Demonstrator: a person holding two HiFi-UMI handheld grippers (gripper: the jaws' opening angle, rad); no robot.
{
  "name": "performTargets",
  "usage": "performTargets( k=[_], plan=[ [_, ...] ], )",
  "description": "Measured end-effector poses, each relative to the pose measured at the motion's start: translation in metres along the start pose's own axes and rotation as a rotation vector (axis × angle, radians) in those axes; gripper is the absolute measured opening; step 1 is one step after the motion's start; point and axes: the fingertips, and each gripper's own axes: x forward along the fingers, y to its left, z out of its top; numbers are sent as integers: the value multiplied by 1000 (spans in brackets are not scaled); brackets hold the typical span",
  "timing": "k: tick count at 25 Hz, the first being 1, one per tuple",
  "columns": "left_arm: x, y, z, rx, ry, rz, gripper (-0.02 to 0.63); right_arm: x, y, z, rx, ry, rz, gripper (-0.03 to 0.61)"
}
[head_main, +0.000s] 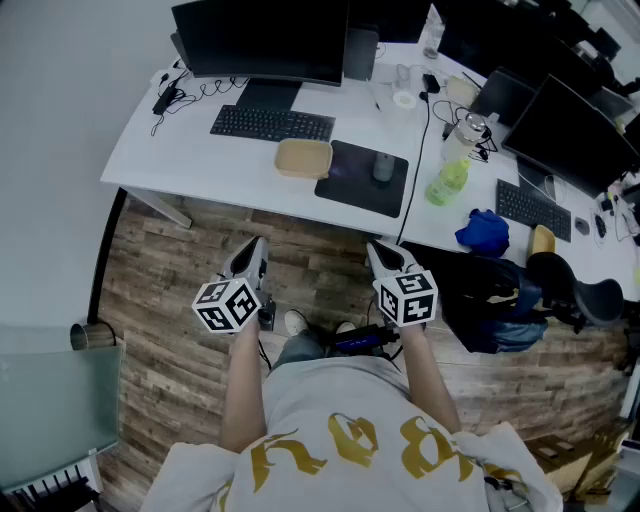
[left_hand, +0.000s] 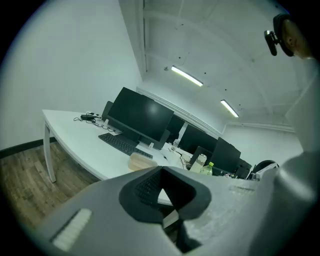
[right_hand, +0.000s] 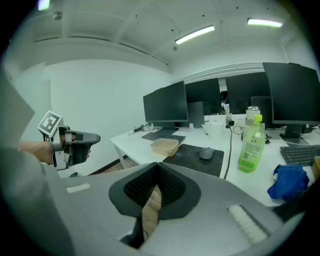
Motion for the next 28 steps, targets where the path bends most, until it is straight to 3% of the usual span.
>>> performTargets(
  k=[12,13,14,15,19,28],
  plan=[
    [22,9,9,2,15,3,2,28,-13,11,0,3,13,28],
    [25,10,8,-8,24,2,66,30,-13,12,0,7,15,53],
    [27,12,7,-22,34,5,128,32,-12,11,-4,16,18,121],
    [29,15,6,-34,42,10,165,35,-11,11,-11,25,20,138],
    [44,27,7,-43,59,7,170,49,-10,13,-29,39,11,143],
    [157,97,45,-47,160,-87,170,133,-31,32,-60,125,-94,147]
  ],
)
